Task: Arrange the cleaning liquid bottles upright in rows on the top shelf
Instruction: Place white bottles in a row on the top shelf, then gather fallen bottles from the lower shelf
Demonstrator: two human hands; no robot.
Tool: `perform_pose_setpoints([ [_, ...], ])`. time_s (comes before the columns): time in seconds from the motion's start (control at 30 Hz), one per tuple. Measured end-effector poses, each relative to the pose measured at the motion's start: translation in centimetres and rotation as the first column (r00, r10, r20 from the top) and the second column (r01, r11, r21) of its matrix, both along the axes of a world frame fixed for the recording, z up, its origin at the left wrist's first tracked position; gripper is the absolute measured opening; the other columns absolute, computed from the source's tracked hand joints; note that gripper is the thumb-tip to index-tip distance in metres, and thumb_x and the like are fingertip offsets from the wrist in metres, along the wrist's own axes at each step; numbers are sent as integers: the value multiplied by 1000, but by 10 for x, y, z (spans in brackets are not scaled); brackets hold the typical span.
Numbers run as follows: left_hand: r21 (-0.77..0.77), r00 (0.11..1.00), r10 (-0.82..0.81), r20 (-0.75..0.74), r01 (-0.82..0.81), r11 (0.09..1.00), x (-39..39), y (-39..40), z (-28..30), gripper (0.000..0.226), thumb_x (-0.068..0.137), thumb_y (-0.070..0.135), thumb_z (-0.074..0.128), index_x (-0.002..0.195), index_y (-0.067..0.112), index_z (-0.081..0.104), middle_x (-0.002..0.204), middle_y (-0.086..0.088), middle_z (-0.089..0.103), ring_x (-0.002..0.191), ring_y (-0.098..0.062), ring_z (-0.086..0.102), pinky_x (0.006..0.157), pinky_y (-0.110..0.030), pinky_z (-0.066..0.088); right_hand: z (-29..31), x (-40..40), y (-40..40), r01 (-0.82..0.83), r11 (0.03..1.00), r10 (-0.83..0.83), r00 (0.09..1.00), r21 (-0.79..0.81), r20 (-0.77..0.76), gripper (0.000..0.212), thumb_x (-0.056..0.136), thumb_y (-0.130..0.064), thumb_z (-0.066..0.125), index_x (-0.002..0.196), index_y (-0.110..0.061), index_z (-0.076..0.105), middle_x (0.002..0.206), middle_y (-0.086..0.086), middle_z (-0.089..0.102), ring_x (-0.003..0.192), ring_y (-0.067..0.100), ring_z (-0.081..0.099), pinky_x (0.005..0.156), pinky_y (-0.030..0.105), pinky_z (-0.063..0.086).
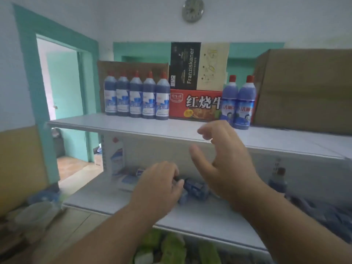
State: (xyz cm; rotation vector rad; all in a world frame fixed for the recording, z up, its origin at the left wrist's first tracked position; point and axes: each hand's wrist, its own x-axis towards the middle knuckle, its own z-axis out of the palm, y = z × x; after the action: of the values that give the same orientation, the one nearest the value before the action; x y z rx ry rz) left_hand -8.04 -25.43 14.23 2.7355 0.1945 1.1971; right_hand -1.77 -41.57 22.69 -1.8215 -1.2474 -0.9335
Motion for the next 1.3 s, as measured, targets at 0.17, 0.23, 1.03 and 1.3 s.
perform_pose_setpoints([
  [0.17,13,981,-60,-185,64,998,-3,-17,-61,24,82,45,49,89,23,55,85,5,54,77,-21,54,66,-38,48,-61,-12,-41,71,997,-74,987,-25,-144,34,91,-42,57,113,-16,58,100,-15,43,93,-8,38,74,7,33],
  [0.23,-8,963,-85,-258,86,996,4,-12,-74,25,83,45,51,94,24,54,89,7,52,83,-20,53,70,-37,44,-68,-8,-41,104,992,-115,977,-70,-177,31,92,-36,63,115,-15,58,101,-15,43,94,-8,37,74,9,31],
  [1.03,151,766,-130,-630,284,947,234,164,-169,63,60,23,83,121,17,67,112,-15,59,107,-39,55,87,-49,48,-160,115,72,320,910,-404,830,-264,-385,17,88,-20,71,100,-16,59,90,-9,49,81,-1,37,74,1,33],
  [1.3,178,831,-261,-492,390,904,230,155,-147,49,47,31,75,93,18,66,88,-10,61,79,-36,60,69,-41,49,-184,184,58,288,922,-381,797,-259,-469,10,89,-13,65,91,-14,55,91,1,57,74,16,51,58,17,34],
])
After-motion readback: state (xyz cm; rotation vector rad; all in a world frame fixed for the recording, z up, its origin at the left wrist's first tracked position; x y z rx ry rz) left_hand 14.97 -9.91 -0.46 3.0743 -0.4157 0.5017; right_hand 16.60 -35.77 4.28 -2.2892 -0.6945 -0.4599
